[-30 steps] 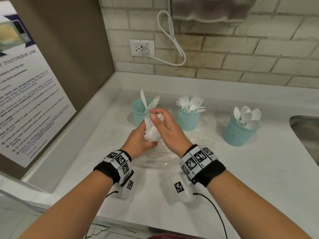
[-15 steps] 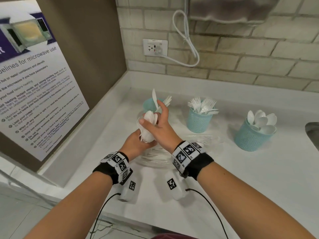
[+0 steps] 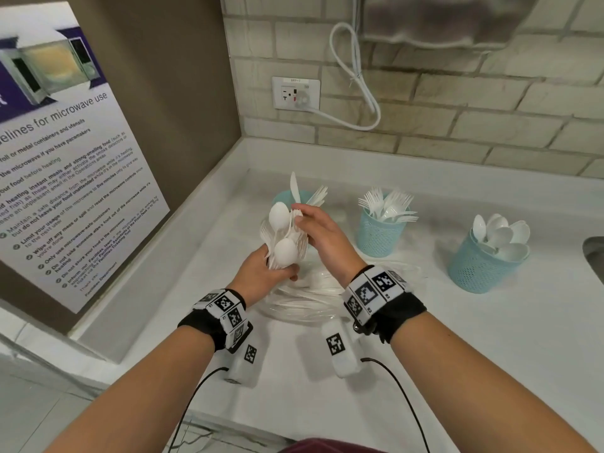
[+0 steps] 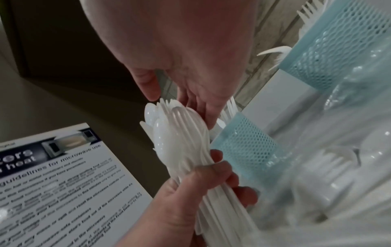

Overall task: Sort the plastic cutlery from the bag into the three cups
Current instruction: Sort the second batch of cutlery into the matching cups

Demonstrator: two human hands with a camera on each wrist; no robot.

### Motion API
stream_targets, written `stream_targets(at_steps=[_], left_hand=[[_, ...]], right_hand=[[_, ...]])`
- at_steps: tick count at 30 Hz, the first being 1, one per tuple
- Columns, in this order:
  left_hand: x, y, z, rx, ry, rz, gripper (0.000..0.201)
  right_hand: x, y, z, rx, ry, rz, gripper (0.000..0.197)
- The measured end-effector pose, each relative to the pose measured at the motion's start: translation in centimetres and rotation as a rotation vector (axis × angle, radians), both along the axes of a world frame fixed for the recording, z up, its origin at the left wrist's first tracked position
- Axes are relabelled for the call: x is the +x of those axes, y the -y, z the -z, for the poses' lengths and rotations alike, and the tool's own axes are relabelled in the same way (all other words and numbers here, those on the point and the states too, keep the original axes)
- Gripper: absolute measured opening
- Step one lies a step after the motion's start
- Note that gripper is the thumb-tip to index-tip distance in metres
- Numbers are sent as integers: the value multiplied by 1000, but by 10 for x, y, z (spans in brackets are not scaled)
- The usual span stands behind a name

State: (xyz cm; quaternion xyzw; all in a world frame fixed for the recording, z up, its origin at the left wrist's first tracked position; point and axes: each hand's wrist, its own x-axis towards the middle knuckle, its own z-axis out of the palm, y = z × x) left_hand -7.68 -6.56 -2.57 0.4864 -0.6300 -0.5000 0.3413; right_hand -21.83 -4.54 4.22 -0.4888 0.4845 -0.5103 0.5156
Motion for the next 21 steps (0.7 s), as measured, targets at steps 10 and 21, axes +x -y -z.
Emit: stream_targets(at_steps=[10, 21], left_hand=[[-29, 8, -52, -79, -107, -34, 29], [-50, 12, -58, -20, -201, -35, 35]], right_hand=[[-23, 5, -42, -218, -10, 103, 29], [-39, 10, -46, -323, -158, 302, 13]])
